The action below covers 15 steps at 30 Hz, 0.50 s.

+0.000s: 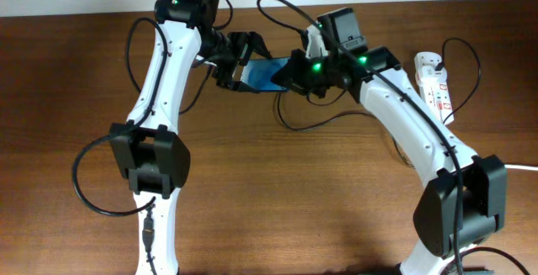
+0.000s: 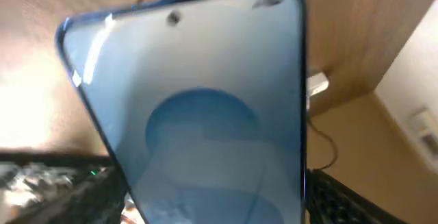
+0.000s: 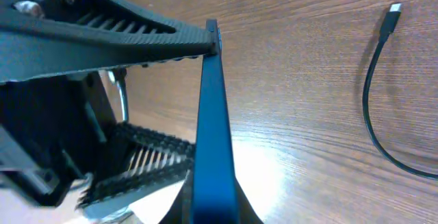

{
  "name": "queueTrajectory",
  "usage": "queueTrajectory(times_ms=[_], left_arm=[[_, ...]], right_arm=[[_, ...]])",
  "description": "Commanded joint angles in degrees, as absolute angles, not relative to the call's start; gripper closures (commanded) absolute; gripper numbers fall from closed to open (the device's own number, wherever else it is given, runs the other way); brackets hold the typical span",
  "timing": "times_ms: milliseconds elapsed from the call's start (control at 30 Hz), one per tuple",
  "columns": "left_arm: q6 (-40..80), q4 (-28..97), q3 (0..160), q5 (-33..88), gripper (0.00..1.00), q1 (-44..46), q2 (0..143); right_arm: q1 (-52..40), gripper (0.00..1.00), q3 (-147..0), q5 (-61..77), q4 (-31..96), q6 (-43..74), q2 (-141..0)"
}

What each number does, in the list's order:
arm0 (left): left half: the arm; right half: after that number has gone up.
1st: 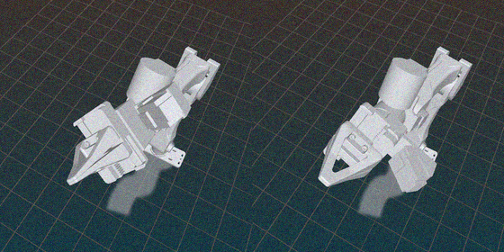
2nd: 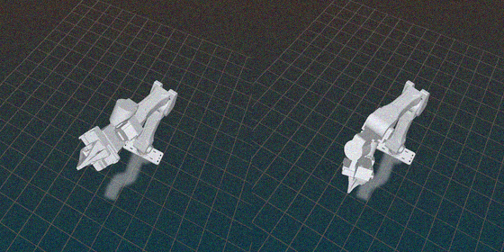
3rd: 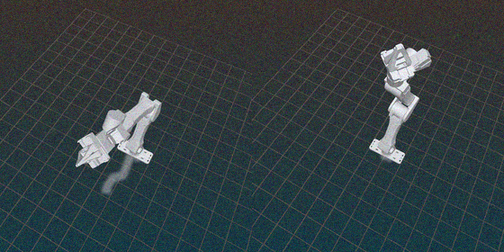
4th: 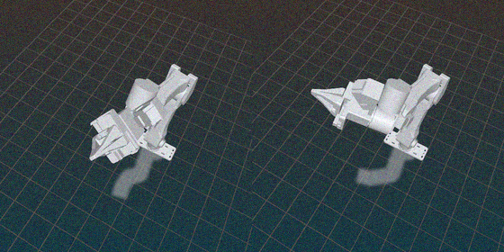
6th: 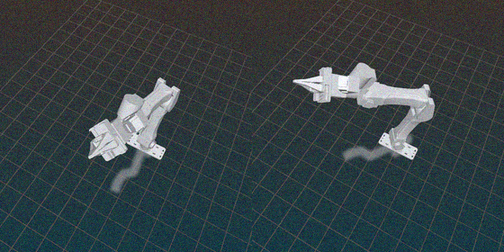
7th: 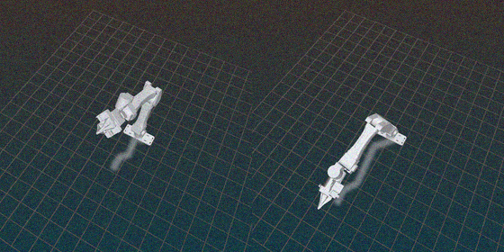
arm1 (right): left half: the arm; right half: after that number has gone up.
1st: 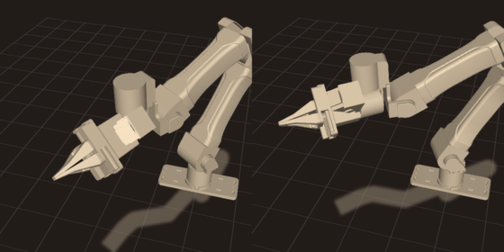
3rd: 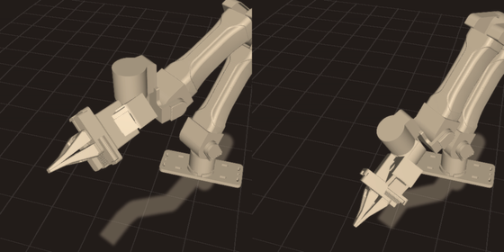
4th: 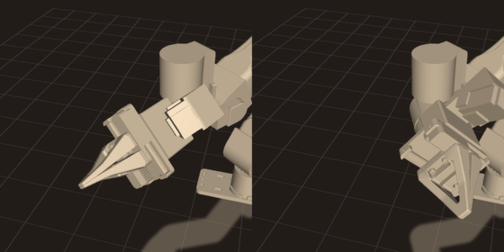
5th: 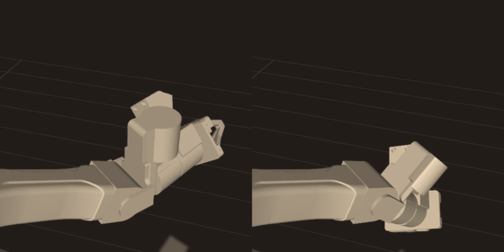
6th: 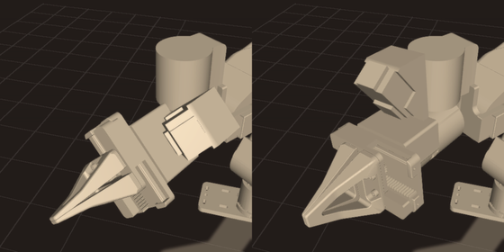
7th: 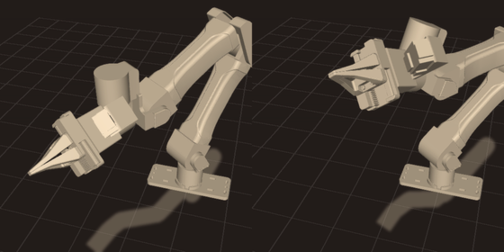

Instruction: Plug charger to phone and switch on socket

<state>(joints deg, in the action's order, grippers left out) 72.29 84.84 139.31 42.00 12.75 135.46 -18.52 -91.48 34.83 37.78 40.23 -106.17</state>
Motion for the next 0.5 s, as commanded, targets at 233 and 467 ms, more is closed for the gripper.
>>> queueTrajectory(times_ms=[233,467], left_arm=[[42.7,83.5,140.5,41.6,0.01,12.0,135.0],[32.3,79.4,140.5,51.6,0.01,11.9,135.0]], right_arm=[[-7.7,0.96,-91.5,40.4,40.2,34.5,-104.9],[-4.3,0.96,-91.5,41.9,40.1,33.6,-100.2]])
